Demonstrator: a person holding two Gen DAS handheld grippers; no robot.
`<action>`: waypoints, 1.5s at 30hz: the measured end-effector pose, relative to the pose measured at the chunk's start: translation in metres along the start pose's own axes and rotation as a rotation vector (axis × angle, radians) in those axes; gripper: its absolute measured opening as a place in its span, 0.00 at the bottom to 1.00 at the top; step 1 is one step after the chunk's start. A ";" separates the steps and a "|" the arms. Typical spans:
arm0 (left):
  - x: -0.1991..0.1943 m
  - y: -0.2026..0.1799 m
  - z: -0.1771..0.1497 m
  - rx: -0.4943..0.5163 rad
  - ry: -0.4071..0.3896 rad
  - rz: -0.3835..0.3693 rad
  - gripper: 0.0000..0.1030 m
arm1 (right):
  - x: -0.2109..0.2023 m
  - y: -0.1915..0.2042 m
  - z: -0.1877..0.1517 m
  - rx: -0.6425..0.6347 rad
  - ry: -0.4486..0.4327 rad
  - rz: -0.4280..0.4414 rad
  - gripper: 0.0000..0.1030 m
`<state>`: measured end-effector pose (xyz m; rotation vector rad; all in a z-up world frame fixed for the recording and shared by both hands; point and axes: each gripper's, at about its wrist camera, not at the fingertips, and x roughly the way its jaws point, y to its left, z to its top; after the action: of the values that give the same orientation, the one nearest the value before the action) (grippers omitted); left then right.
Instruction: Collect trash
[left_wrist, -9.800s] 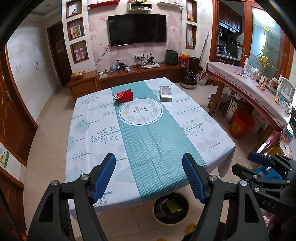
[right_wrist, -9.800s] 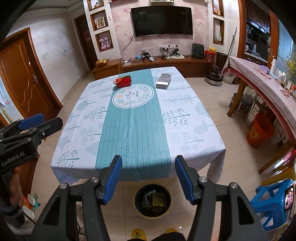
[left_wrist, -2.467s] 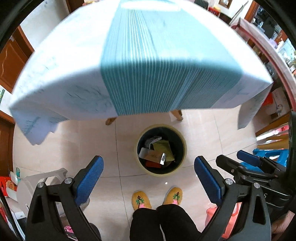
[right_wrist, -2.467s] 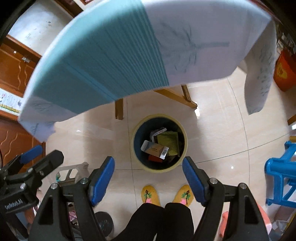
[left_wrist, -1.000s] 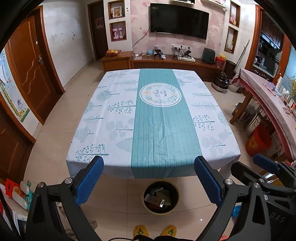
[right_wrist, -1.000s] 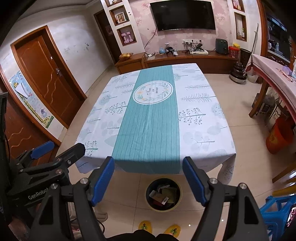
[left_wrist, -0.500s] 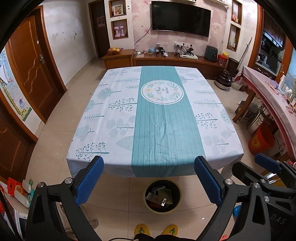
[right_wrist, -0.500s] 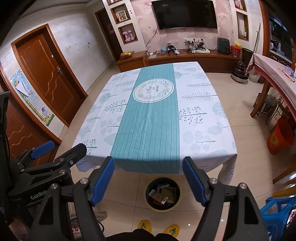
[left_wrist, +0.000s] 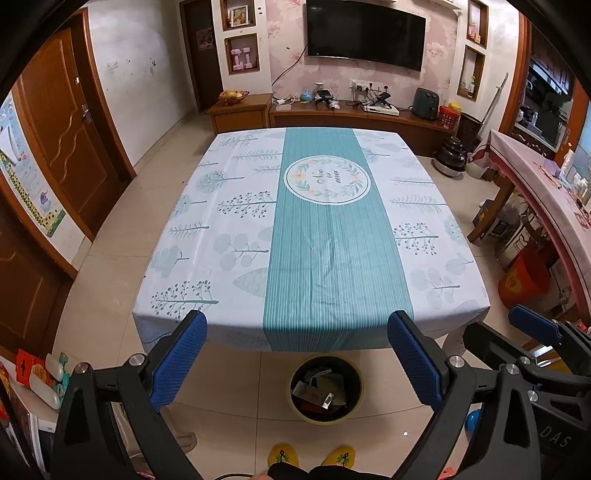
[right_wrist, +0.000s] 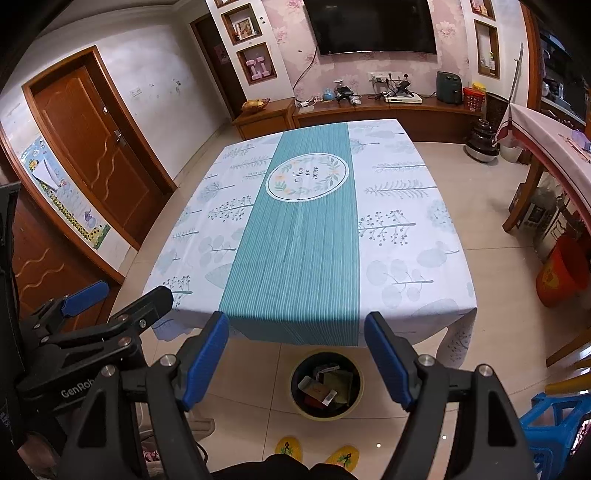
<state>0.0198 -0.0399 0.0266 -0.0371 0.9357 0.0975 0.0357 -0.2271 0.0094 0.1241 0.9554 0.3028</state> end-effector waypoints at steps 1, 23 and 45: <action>0.000 0.000 0.000 0.001 0.000 0.000 0.94 | 0.000 -0.001 0.000 -0.002 0.000 0.001 0.74; 0.001 0.000 0.000 -0.003 -0.001 0.006 0.94 | 0.001 -0.001 0.002 -0.009 0.003 0.011 0.74; 0.002 -0.001 0.001 -0.004 0.004 0.008 0.94 | 0.001 -0.003 0.003 -0.009 0.005 0.013 0.74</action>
<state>0.0219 -0.0408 0.0255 -0.0376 0.9401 0.1068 0.0392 -0.2298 0.0090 0.1213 0.9579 0.3195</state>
